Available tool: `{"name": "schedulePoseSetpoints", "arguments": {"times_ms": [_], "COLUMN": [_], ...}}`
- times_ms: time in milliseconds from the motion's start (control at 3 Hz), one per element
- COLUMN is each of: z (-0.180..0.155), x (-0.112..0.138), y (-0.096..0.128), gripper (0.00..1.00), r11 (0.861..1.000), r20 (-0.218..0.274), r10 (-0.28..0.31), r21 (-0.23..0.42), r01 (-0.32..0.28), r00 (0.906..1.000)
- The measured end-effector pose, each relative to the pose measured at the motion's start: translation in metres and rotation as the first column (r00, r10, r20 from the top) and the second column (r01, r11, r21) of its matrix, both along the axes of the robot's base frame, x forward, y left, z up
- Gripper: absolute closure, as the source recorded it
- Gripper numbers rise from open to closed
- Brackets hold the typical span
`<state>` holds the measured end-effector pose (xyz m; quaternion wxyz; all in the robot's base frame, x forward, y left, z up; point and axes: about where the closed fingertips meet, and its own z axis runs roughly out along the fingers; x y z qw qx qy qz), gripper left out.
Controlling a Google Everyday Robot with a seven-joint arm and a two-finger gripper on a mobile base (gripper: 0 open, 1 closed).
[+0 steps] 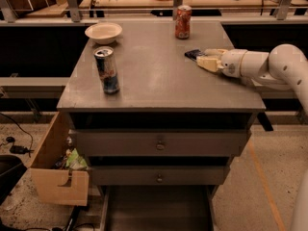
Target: Place rxbar blueberry into bottom drawer
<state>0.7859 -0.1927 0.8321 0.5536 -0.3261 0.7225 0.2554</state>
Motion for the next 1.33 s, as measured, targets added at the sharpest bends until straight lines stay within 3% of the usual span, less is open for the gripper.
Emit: {"name": "schedulePoseSetpoints", "arguments": {"times_ms": [333,1000,1333], "z": [0.002,0.099,0.119], "x": [-0.002,-0.085,-0.114], "y": [-0.001,-0.051,-0.071], "gripper": [1.0,1.0,1.0], "r11": [1.0,0.995,0.992], "r20": [0.003,0.134,0.152], "r10": [0.001,0.02,0.032], "r21": [-0.002,-0.101,-0.128], "r01": [-0.001,-0.006,-0.012], "r00": [1.0,0.9908,0.9878]}}
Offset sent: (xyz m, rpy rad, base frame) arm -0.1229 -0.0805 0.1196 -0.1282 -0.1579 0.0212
